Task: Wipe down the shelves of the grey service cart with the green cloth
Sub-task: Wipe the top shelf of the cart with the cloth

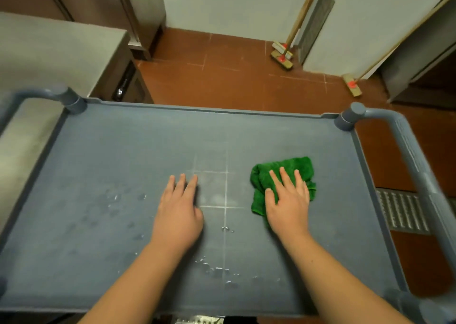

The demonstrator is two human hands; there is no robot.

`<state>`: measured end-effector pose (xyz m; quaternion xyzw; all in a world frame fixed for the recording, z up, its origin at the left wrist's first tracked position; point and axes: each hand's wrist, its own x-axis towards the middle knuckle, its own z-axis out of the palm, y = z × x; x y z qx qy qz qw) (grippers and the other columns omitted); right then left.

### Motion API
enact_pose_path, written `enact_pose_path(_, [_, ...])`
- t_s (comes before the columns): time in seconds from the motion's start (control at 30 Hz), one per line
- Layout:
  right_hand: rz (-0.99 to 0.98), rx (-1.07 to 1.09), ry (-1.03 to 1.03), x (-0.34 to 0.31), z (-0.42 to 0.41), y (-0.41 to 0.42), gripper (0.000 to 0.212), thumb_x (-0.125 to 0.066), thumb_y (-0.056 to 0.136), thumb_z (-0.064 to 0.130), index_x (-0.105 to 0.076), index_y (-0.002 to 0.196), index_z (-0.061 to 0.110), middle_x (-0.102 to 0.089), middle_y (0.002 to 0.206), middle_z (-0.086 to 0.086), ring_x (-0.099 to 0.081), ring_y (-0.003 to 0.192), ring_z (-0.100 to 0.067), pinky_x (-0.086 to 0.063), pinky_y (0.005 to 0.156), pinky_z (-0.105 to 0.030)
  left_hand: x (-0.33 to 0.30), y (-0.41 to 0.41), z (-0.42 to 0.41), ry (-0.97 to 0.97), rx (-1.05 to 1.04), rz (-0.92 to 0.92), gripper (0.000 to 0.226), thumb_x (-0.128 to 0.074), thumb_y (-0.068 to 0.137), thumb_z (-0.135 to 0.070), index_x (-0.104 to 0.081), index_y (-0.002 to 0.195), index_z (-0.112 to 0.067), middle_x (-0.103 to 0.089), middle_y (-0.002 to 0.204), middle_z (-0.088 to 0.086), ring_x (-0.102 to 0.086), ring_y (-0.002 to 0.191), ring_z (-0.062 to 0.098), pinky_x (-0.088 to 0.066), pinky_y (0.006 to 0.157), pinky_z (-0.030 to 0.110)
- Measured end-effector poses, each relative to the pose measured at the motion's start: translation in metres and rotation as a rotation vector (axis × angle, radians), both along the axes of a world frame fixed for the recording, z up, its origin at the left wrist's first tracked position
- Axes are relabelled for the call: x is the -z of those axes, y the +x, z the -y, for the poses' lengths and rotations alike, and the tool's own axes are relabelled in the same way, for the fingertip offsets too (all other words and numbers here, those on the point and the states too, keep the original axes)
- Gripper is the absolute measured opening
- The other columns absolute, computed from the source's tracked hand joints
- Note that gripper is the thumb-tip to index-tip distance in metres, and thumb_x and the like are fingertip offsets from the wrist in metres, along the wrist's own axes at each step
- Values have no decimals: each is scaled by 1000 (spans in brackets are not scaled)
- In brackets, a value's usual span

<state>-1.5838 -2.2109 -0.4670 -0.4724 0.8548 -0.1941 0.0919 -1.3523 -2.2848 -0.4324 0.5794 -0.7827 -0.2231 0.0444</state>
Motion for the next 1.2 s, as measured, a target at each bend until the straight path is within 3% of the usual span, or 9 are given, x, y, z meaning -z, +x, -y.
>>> enact_pose_path(0.13, [11, -187, 12, 6, 53, 133, 59, -34, 89, 46, -57, 140, 26, -46, 153, -2, -25, 148, -30, -17, 120, -49, -4, 104, 22, -29, -86, 6, 73, -47, 82, -11, -28, 152, -19, -26, 158, 10, -12, 148, 30, -16, 119, 42])
enact_pose_path(0.3, [-6, -429, -6, 8, 116, 321, 54, -40, 91, 43, -57, 139, 26, -49, 150, -4, -31, 146, -31, -24, 119, -50, -12, 252, 48, -29, -185, 64, 73, -45, 84, -18, -23, 153, -16, -24, 159, 13, -11, 148, 32, -14, 121, 42])
enact_pose_path(0.43, [-40, -541, -4, 6, 149, 414, 55, -39, 92, 42, -54, 142, 24, -49, 150, -3, -31, 146, -30, -23, 120, -49, -16, 326, 51, -27, -241, 62, 75, -44, 83, -21, -18, 153, -13, -19, 160, 11, -8, 149, 29, -15, 121, 42])
enact_pose_path(0.6, [-89, -735, 1, 8, 171, 443, 54, -43, 92, 42, -54, 142, 24, -50, 150, -1, -33, 145, -30, -26, 118, -50, -20, 342, 51, 6, -308, -8, 77, -44, 88, -21, -5, 154, -20, -6, 163, 4, 4, 149, 25, -11, 121, 42])
enact_pose_path(0.73, [-230, -791, 43, 5, 192, 427, 56, -43, 89, 51, -51, 143, 36, -43, 154, 3, -30, 146, -31, -21, 118, -55, -22, 348, 50, -5, -250, -36, 76, -42, 85, -21, -9, 154, -22, -7, 163, 3, 4, 149, 24, -11, 121, 42])
enact_pose_path(0.87, [-186, -730, 126, 0, 217, 418, 60, -40, 92, 57, -39, 149, 39, -30, 161, 1, -17, 151, -32, -16, 121, -51, -18, 354, 42, -127, -150, 15, 71, -40, 80, -25, -29, 150, -19, -27, 157, 7, -15, 147, 26, -21, 119, 41])
enact_pose_path(0.97, [-221, -856, 176, -2, 210, 419, 78, -38, 85, 74, -27, 154, 40, -22, 164, 2, -6, 152, -33, -11, 122, -52, -19, 366, 31, -242, -134, 58, 61, -39, 76, -24, -53, 136, -18, -48, 145, 7, -36, 140, 28, -31, 114, 44])
enact_pose_path(1.13, [-197, -1021, 123, -5, 178, 419, 72, -48, 82, 60, -40, 149, 37, -37, 158, 0, -22, 149, -34, -26, 117, -53, -11, 398, 1, -329, 36, 48, 43, -43, 83, -21, -67, 117, -12, -60, 132, 9, -47, 132, 30, -36, 110, 48])
enact_pose_path(1.2, [-168, -1097, 92, -6, 162, 422, 68, -51, 81, 53, -46, 146, 36, -42, 155, 0, -27, 147, -34, -32, 113, -54, -9, 402, -10, -378, 72, -5, 26, -50, 82, -14, -68, 100, -9, -66, 113, 12, -57, 116, 32, -42, 101, 47])
